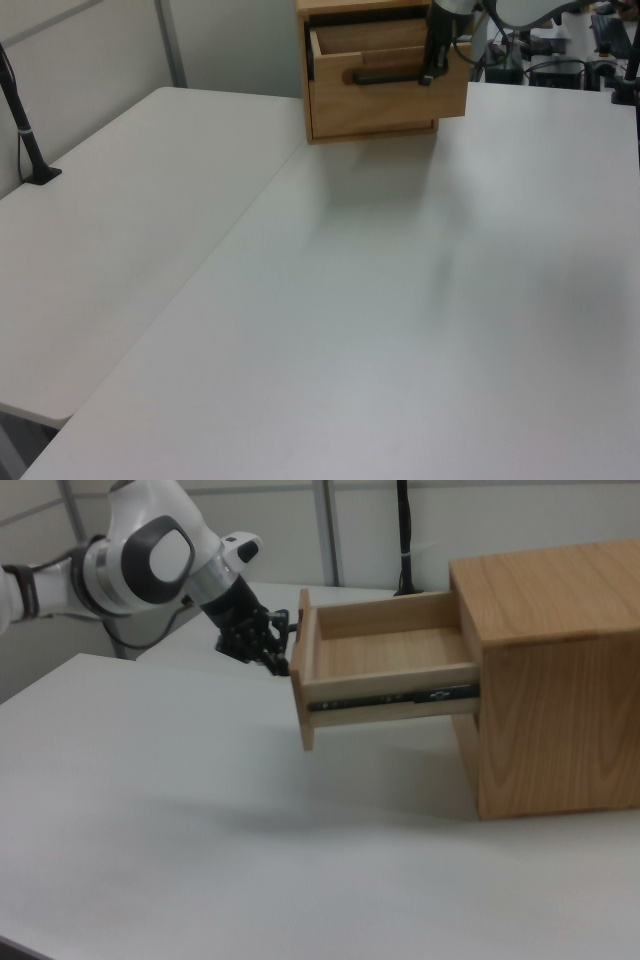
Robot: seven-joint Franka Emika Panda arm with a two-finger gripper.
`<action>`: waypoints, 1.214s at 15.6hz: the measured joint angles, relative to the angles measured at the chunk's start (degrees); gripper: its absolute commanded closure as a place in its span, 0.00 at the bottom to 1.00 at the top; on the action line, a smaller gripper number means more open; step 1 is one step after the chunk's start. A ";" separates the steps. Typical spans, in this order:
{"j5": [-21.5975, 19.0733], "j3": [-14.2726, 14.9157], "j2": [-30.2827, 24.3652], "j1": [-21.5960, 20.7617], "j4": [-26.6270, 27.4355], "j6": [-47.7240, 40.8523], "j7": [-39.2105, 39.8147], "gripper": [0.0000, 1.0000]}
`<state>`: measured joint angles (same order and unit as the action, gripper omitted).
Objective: Open the drawer by sliding it
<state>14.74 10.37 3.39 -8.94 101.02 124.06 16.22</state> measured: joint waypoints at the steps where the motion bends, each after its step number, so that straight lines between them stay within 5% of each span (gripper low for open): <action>1: -1.41 -0.59 -0.35 0.00 -1.29 -2.81 -0.57 0.00; 4: -4.85 -3.48 -2.70 -0.32 -4.41 -12.87 -4.86 0.00; 9: -5.95 -5.39 -3.37 -0.37 -4.45 -14.71 -17.50 0.00; 12: -10.44 -6.03 -3.31 -0.34 -4.63 -19.77 -25.46 0.00; 19: -14.39 -5.89 -3.35 0.35 -5.71 -32.39 -26.28 0.00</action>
